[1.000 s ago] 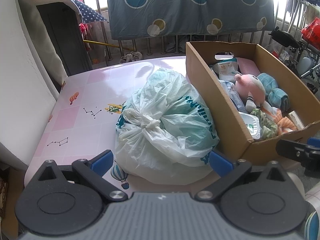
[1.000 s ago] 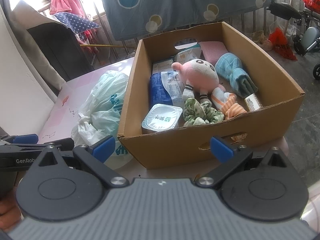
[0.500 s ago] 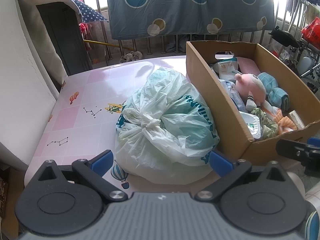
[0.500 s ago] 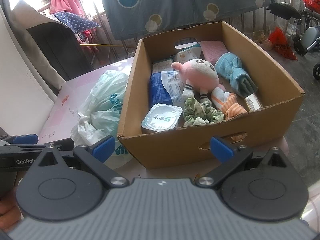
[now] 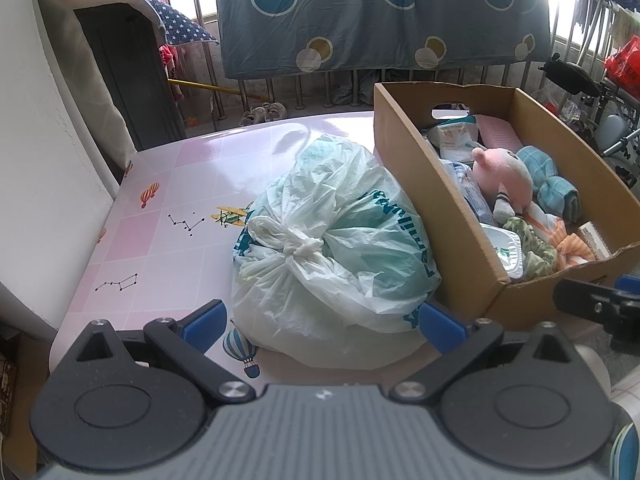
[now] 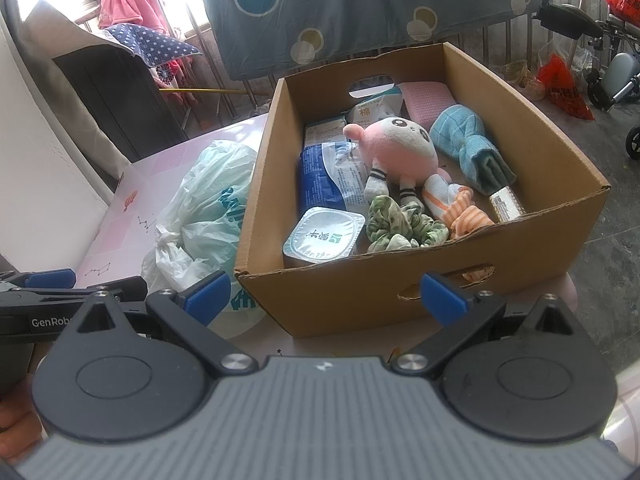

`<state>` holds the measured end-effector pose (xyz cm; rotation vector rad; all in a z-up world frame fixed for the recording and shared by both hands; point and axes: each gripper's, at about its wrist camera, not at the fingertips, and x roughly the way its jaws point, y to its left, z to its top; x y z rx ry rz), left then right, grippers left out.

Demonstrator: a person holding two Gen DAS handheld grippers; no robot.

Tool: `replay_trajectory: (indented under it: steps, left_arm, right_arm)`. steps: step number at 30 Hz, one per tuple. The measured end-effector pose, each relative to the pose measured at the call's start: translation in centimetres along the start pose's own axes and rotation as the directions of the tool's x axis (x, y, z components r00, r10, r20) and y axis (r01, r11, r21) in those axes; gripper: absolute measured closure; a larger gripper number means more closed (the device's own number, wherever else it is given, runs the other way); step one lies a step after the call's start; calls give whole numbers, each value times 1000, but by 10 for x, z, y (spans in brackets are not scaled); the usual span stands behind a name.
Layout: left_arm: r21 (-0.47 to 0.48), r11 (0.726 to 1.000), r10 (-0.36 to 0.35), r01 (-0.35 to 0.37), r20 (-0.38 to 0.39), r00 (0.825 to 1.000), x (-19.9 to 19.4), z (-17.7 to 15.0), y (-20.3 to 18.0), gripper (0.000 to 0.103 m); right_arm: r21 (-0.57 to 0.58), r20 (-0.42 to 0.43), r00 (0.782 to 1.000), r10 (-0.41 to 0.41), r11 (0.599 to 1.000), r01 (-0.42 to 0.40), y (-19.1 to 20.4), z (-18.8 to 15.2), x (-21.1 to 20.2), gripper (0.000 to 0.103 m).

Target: Organize soft objects

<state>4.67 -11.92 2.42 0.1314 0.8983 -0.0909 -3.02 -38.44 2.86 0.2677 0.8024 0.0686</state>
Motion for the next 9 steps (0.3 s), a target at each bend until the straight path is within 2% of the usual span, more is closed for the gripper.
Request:
replay_trajectory:
  steps: [9]
  left_arm:
    - [-5,1000,2,-2,-3,1000,0,0,2,0]
  right_arm:
    - [1,2,1000,1,1000,-1,0,0,0,1]
